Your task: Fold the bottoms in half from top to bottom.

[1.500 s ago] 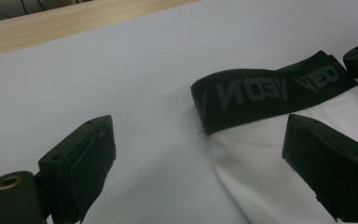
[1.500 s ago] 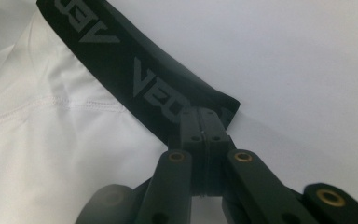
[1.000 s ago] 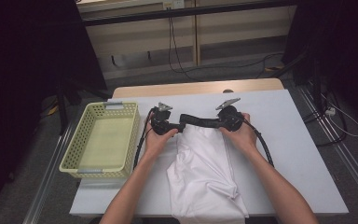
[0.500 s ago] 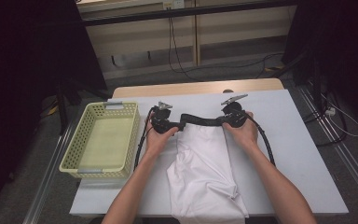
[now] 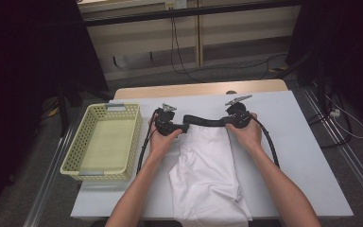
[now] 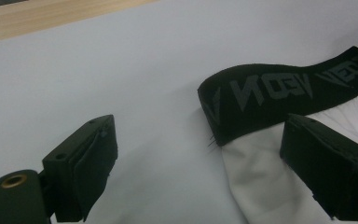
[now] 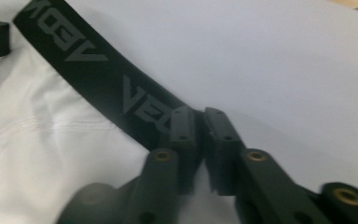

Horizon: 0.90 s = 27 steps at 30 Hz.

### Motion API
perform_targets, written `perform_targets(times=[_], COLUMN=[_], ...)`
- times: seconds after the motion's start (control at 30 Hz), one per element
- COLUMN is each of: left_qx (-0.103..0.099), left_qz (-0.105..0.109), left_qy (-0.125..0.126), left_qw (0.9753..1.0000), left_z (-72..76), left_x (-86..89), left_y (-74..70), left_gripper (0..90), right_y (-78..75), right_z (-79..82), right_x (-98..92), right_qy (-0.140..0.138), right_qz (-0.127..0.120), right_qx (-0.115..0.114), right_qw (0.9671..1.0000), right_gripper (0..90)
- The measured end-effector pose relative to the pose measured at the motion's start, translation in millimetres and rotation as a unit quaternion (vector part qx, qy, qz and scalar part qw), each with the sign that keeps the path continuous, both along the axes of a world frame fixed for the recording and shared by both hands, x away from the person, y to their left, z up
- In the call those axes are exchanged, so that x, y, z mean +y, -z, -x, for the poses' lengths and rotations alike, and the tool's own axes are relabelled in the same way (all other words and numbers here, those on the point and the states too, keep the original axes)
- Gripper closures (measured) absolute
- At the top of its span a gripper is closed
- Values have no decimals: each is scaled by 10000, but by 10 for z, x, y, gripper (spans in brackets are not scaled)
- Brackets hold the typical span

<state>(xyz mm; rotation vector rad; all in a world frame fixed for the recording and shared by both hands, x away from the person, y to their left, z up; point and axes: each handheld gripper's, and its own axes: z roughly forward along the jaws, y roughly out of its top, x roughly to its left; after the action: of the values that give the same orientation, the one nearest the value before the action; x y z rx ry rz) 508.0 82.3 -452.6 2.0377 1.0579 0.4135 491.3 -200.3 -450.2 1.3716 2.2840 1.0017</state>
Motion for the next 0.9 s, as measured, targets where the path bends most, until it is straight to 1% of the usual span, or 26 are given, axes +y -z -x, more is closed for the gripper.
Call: perform_targets(times=[0.03,0.07,0.17,0.2,0.23,0.27,0.37,0.43,0.47,0.53,0.57,0.6,0.67,0.73,0.77,0.8,0.87,0.9], left_qx=[13,11,6,5,2,7,-2,-5,-32,-87,-63,-54,-73,-103,-114,-157,-234,-219], left_qz=[1,14,9,11,10,30,71,48,33,17,60,68,85,64,66,75,122,128], left_qy=[-2,-10,-11,-11,-11,-6,-26,14,14,2,-17,-19,-24,-32,-12,-14,32,62], left_qw=[10000,10000,10000,10000,10000,10000,10000,10000,10000,10000,10000,10000,9999,9999,9999,9998,9996,9997], left_z=[-4,-6,-8,-8,-10,-13,-25,-28,-26,-31,-35,-41,-43,-44,-44,-43,-45,-54], left_x=[3,5,12,14,17,21,35,40,38,41,43,49,55,53,46,34,5,-17], left_y=[1,1,-7,-10,-14,-18,-31,-42,-47,-58,-64,-71,-85,-94,-101,-112,-136,-143], left_gripper=[111,111,111,111,111,111,109,108,109,109,109,110,113,119,122,137,143,156], right_y=[5,4,1,3,9,11,33,55,54,41,35,34,29,21,17,8,-3,-8], right_z=[-3,-3,-1,-3,-8,-12,-38,-62,-68,-76,-82,-88,-82,-69,-64,-56,-44,-38], right_x=[-10,-21,-50,-56,-63,-66,-80,-107,-112,-96,-87,-76,-49,-44,-37,-22,25,40], right_qy=[-15,-20,116,107,111,115,-8,20,23,-10,-61,-115,-186,-172,-182,-189,-179,-173], right_qz=[-86,-115,-75,-54,-93,-158,-331,-527,-564,-487,-514,-583,-543,-547,-535,-481,-321,-258], right_qx=[46,61,97,85,102,175,258,375,412,436,494,573,550,550,523,459,346,313], right_qw=[10000,9999,9999,9999,9998,9997,9991,9979,9976,9979,9974,9966,9968,9968,9970,9976,9987,9990], right_gripper=[739,704,609,600,600,600,587,572,572,592,643,662,699,748,797,816,831,832])
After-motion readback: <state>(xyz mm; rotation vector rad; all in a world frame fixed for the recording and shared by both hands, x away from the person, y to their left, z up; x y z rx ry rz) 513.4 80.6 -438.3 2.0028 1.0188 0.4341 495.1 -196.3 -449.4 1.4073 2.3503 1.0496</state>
